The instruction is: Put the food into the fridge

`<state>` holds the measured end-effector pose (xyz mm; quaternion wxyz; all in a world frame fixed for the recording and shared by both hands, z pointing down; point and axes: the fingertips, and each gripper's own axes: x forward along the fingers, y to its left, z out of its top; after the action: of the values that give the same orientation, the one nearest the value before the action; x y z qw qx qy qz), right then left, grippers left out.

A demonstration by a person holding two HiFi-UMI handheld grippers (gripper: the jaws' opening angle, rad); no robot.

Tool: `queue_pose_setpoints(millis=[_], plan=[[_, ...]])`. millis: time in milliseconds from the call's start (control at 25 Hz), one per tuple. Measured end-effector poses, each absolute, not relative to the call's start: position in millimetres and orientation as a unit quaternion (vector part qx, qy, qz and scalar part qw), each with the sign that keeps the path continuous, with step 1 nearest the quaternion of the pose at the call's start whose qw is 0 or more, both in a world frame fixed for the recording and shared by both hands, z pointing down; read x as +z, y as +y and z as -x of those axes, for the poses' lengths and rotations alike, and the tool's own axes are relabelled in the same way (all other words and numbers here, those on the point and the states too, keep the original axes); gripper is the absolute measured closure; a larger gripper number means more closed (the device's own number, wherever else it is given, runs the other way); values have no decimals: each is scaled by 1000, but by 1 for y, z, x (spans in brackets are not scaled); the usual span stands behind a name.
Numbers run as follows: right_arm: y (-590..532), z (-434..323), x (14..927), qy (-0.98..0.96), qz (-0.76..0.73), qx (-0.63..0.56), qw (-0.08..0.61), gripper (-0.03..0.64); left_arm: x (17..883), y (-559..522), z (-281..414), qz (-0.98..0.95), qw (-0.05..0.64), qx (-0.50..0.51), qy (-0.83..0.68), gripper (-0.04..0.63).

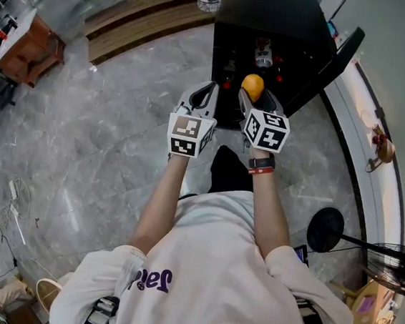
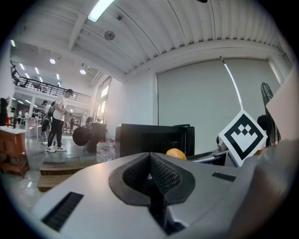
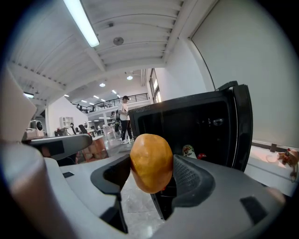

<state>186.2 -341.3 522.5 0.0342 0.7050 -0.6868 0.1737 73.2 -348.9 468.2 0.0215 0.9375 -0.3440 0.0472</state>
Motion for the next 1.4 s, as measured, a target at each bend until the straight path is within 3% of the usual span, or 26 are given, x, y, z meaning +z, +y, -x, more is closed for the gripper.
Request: queue_pose_setpoints(millis=[1400], plan=[[-465, -225, 631, -699, -680, 215, 49, 314, 538, -430, -112, -932, 29, 46, -359, 578]])
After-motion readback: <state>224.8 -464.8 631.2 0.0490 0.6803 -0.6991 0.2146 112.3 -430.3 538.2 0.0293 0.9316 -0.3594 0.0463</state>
